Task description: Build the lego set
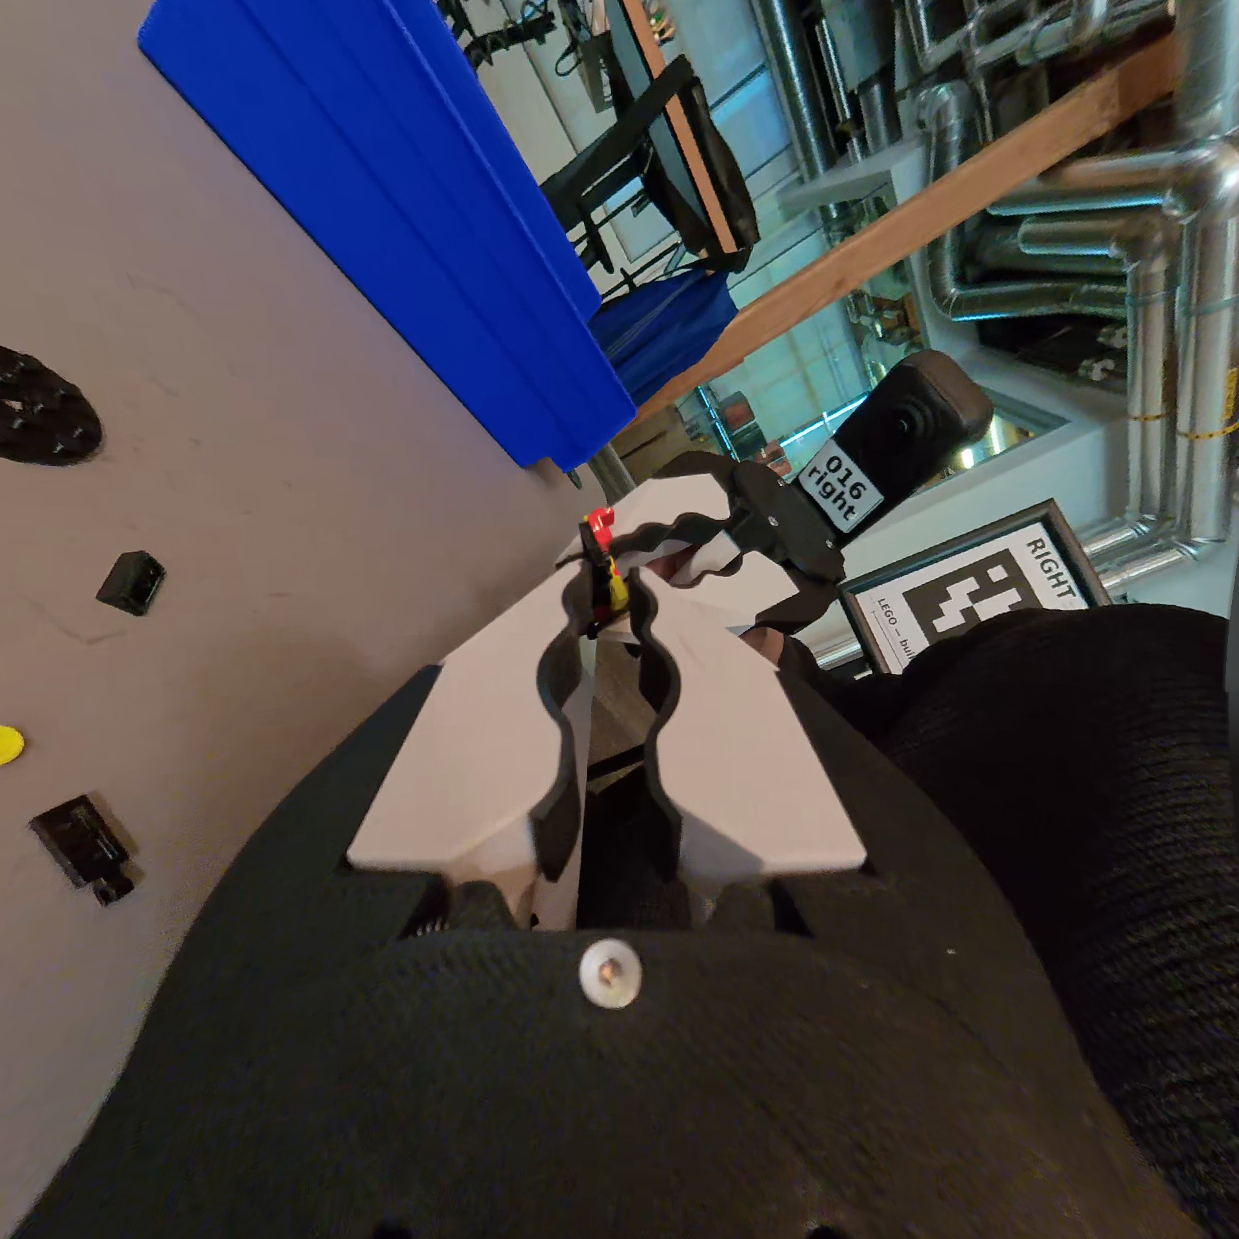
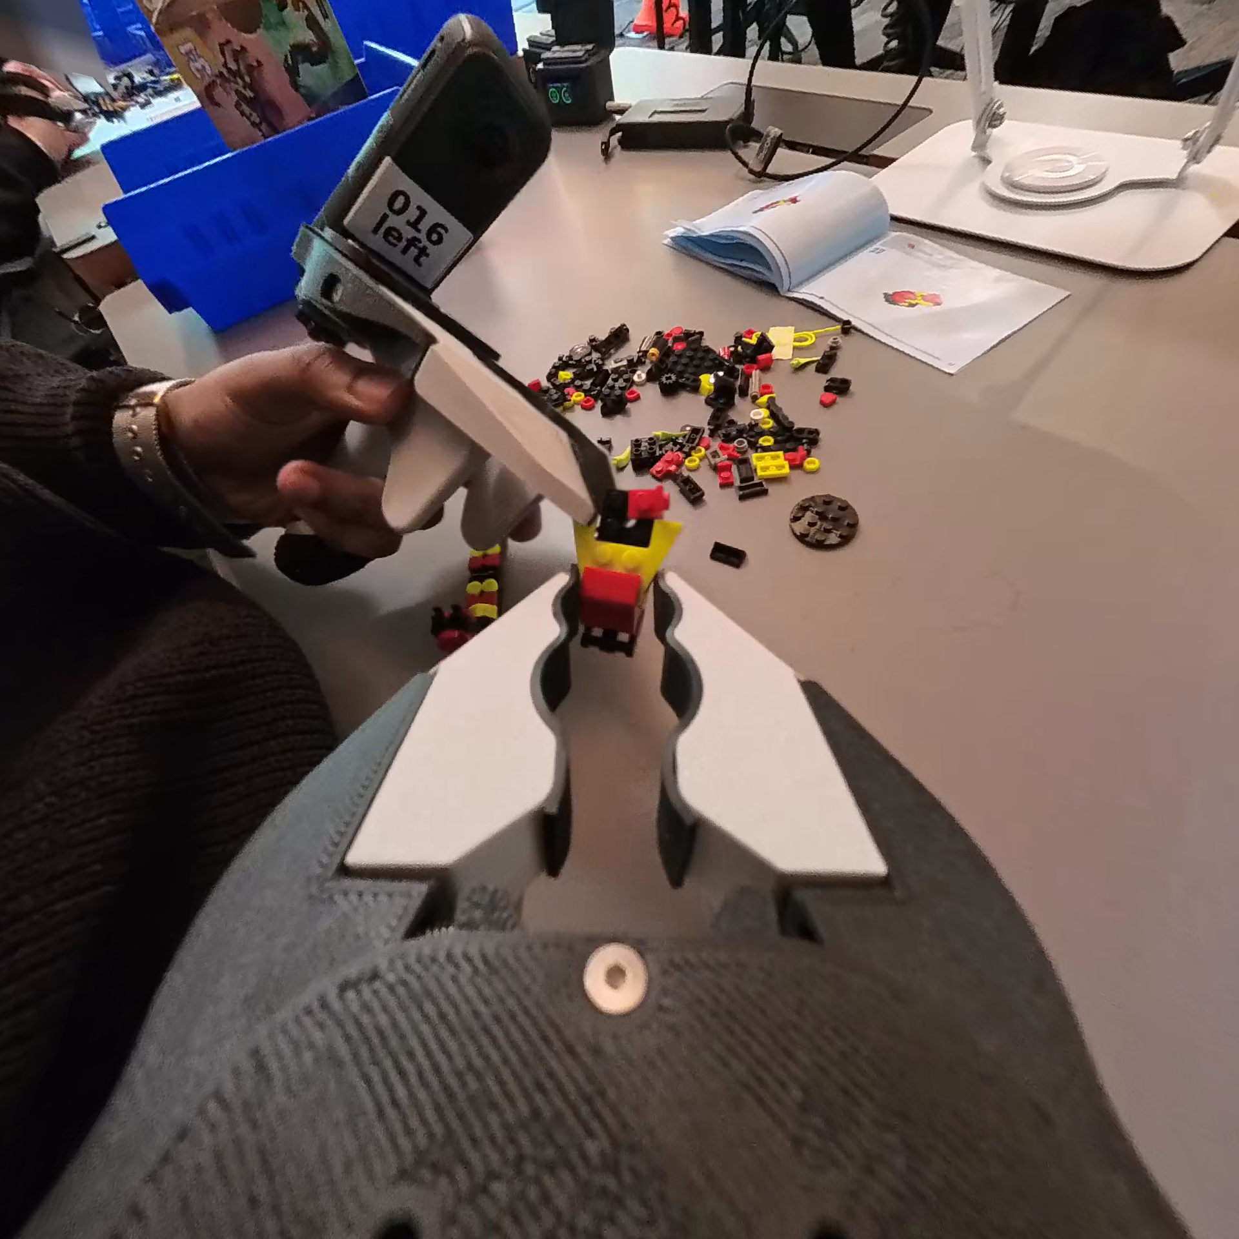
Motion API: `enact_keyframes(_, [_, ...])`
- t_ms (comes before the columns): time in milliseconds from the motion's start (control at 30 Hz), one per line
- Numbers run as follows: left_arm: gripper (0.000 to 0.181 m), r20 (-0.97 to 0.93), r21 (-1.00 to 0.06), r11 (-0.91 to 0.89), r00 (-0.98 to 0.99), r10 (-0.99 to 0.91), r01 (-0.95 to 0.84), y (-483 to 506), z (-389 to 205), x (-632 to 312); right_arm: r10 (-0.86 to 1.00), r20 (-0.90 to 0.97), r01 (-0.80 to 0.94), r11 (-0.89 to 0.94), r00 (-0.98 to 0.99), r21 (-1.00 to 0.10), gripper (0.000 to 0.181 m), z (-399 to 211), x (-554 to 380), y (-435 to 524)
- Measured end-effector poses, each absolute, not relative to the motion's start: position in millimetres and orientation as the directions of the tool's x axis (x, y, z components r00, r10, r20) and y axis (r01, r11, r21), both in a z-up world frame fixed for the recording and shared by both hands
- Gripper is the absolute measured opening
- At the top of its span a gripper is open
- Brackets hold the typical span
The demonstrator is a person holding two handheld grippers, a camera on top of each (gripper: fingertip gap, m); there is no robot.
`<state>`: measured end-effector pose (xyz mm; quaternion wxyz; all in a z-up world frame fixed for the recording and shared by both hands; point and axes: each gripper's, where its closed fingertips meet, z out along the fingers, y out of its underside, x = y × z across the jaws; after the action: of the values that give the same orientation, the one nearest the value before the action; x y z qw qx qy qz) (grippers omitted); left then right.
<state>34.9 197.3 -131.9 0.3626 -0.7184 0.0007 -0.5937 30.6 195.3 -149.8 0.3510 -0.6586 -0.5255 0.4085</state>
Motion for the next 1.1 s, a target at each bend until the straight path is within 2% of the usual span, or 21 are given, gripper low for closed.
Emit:
enact_keyframes(400, [0.002,0.909,-0.418,-0.769,0.222,-0.354,0.484,200.4,-135.8,24.7,0.989,-0.147,0.430,-0.147,0.034,-0.891,0.020,-152.4,31.6,185.0])
enact_keyframes(500, [0.003,0.913,-0.407,-0.777,0.204,-0.353,0.480,199.1,-135.1,26.3,0.988,-0.153,0.444,-0.146,0.021,-0.884,0.011,-155.4,31.5,182.6])
enact_keyframes(600, [0.002,0.913,-0.408,-0.781,0.200,-0.357,0.473,198.1,-134.8,28.6,0.977,-0.215,0.446,-0.198,0.012,-0.873,0.012,-157.7,30.6,179.9])
enact_keyframes(733, [0.002,0.916,-0.400,-0.781,0.179,-0.359,0.480,197.8,-132.0,27.9,0.958,-0.287,0.423,-0.266,0.013,-0.866,0.028,-155.9,30.8,181.6])
enact_keyframes(1067, [0.004,0.918,-0.388,-0.791,0.122,-0.377,0.473,193.9,-124.0,33.1,0.881,-0.472,0.369,-0.427,-0.037,-0.825,0.021,-145.9,30.3,177.3])
enact_keyframes(1100, [0.012,0.917,-0.392,-0.790,0.134,-0.375,0.472,194.4,-125.1,33.4,0.873,-0.486,0.357,-0.441,-0.043,-0.823,0.021,-143.5,30.3,177.6])
